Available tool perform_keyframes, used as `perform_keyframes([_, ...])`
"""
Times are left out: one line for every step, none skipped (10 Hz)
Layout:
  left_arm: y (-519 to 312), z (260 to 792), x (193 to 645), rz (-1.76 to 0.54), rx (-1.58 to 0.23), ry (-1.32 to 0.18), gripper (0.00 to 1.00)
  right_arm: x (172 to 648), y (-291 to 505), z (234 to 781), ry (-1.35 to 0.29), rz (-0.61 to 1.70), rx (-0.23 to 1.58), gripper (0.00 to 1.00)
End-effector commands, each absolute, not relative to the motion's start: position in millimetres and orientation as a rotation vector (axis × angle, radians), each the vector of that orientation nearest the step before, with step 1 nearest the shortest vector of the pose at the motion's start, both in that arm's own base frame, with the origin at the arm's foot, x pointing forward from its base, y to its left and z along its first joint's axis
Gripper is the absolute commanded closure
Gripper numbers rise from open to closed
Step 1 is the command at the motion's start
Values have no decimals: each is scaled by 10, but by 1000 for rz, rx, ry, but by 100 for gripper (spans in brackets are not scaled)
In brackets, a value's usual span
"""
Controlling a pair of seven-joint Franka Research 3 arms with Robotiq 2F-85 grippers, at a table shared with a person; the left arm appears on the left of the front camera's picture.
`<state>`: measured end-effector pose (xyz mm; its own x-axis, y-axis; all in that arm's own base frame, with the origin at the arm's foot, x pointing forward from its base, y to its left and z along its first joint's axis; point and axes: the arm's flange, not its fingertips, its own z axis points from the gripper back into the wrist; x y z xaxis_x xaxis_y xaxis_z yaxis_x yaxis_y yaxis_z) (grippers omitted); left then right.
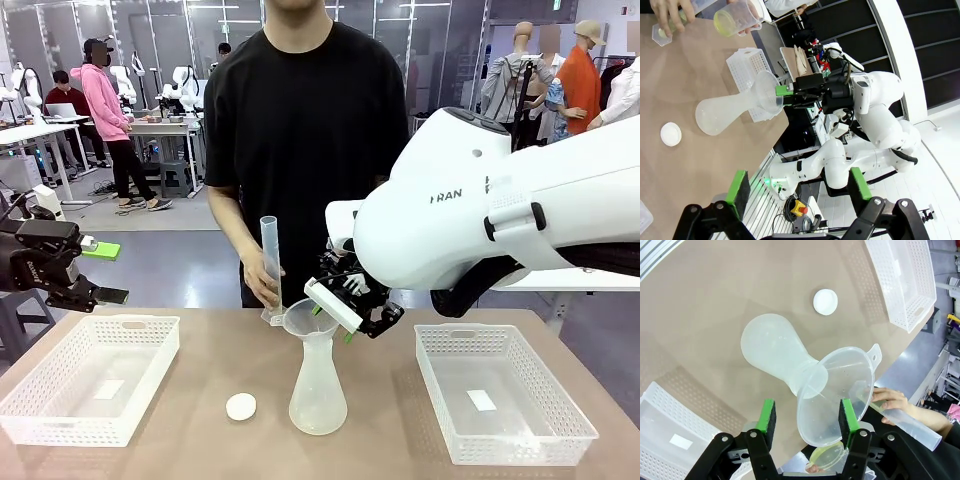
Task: Prepare the solutions needed for the experiment.
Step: Pick up the Plastic Funnel and insert it into the Big flask, then once the solution is in the Big flask , pick up the Plastic Funnel and place it back into the right Organizing basket.
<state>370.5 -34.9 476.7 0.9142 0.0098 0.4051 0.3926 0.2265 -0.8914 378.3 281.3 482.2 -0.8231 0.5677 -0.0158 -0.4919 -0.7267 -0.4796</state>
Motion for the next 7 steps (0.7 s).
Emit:
perform_keyframes([-374,4776,3722,-274,-1351,-373,0,3784,2812,4819,-626,2475,-218,36])
perform_keyframes([-374,4776,3722,-274,-1351,-373,0,3784,2812,4819,-626,2475,-218,36])
perform_keyframes([-374,4776,3722,-274,-1351,-373,0,3784,2812,4819,-626,2475,-218,36])
perform_keyframes([-374,4776,3722,-274,-1351,-373,0,3784,2812,4819,-626,2475,-218,36])
perform_keyframes([-374,4776,3722,-274,-1351,-373,0,3784,2812,4819,-626,2475,-218,36])
perform_keyframes([-374,4776,3722,-274,-1351,-373,0,3784,2812,4819,-626,2475,-218,36])
perform_keyframes([-374,4776,3722,-274,-1351,-373,0,3784,2812,4819,-626,2475,-218,36])
